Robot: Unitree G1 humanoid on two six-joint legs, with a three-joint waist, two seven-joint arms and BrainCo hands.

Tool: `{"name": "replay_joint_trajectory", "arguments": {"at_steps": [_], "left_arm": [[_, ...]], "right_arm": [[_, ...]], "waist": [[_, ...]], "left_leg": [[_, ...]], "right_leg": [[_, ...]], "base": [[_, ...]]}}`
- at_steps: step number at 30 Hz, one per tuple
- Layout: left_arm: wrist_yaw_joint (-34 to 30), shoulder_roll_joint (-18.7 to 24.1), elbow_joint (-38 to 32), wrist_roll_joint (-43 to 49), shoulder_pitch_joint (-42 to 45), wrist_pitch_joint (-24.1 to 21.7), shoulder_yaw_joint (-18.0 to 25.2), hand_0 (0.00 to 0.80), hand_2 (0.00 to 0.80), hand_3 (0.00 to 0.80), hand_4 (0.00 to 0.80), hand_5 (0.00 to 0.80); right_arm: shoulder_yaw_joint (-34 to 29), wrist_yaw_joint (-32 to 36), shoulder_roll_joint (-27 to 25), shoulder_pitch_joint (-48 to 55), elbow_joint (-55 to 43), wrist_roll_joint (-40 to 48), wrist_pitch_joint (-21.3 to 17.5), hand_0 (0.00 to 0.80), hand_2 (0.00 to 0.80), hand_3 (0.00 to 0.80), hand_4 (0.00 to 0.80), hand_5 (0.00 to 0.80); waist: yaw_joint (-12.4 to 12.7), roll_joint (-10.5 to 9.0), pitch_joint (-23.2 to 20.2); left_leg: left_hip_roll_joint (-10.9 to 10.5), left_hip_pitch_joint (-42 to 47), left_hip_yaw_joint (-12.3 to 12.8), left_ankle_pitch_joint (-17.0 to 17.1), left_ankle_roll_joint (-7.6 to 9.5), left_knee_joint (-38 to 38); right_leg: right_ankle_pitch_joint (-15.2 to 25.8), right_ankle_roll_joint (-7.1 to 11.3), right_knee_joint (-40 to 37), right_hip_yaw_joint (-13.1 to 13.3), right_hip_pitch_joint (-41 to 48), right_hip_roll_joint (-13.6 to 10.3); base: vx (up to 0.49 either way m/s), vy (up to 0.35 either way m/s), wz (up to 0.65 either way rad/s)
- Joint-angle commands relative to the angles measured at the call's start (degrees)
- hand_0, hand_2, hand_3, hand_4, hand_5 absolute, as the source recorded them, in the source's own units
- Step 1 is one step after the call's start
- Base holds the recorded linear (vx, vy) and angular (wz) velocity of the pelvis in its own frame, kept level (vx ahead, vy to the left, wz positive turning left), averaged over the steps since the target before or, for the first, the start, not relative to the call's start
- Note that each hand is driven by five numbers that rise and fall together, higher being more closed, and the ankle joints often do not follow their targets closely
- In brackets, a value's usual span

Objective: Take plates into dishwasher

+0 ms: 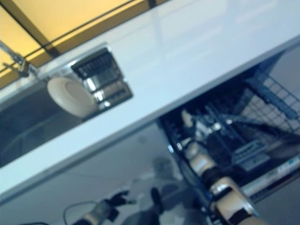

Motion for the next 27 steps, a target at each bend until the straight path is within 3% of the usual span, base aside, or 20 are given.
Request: {"name": "replay_joint_trajectory", "arguments": {"at_steps": [1, 21, 23, 25, 27], "left_arm": [[0.97, -0.79, 2.70, -2.87, -5.25, -0.89, -0.47, 0.000, 0.000, 0.000, 0.000, 0.000], [1.35, -0.83, 2.79, -2.74, -5.59, -0.67, -0.62, 0.000, 0.000, 0.000, 0.000, 0.000], [1.27, -0.80, 2.85, -2.69, -5.64, -0.72, -0.59, 0.000, 0.000, 0.000, 0.000, 0.000], [1.24, -0.82, 2.85, -2.59, -5.66, -0.68, -0.57, 0.000, 0.000, 0.000, 0.000, 0.000], [1.29, -0.78, 2.71, -2.73, -5.70, -0.49, -0.70, 0.000, 0.000, 0.000, 0.000, 0.000]], "right_arm": [[3.61, 2.20, 5.94, 0.84, 5.71, 3.82, 0.98, 0.800, 0.800, 0.800, 0.800, 0.800], [3.89, 2.23, 6.14, 1.07, 6.28, 3.25, 1.13, 0.800, 0.800, 0.800, 0.800, 0.800], [3.84, 2.27, 6.12, 0.93, 6.51, 3.09, 1.05, 0.731, 0.731, 0.731, 0.731, 0.731], [3.75, 2.21, 6.06, 0.96, 6.68, 3.30, 0.89, 0.715, 0.715, 0.715, 0.715, 0.715], [3.71, 2.16, 6.07, 1.01, 6.68, 3.32, 0.81, 0.609, 0.609, 0.609, 0.609, 0.609]], "waist": [[1.35, -1.70, 4.14], [1.36, -2.50, 4.40], [1.39, -2.51, 4.38], [1.42, -2.54, 4.40], [1.39, -2.57, 4.44]], "left_leg": [[-3.07, 4.06, -1.55, -8.42, -0.76, -0.16], [-2.88, 4.43, -1.42, -8.50, -0.59, -0.16], [-2.87, 4.50, -1.45, -8.50, -0.61, -0.16], [-2.84, 4.55, -1.54, -8.49, -0.64, -0.16], [-2.84, 4.66, -1.54, -8.51, -0.62, -0.16]], "right_leg": [[-0.99, -4.46, -4.06, -0.02, 1.02, 2.50], [-1.00, -4.40, -3.53, -0.11, 0.90, 2.57], [-0.95, -4.40, -3.63, -0.15, 1.01, 2.60], [-0.93, -4.41, -3.64, -0.20, 1.05, 2.60], [-0.89, -4.37, -3.67, -0.21, 1.15, 2.62]], "base": [[0.000, 0.000, 0.00], [0.000, 0.000, 0.00], [0.000, 0.000, 0.00], [0.000, 0.000, 0.00], [0.000, 0.000, 0.00]]}}
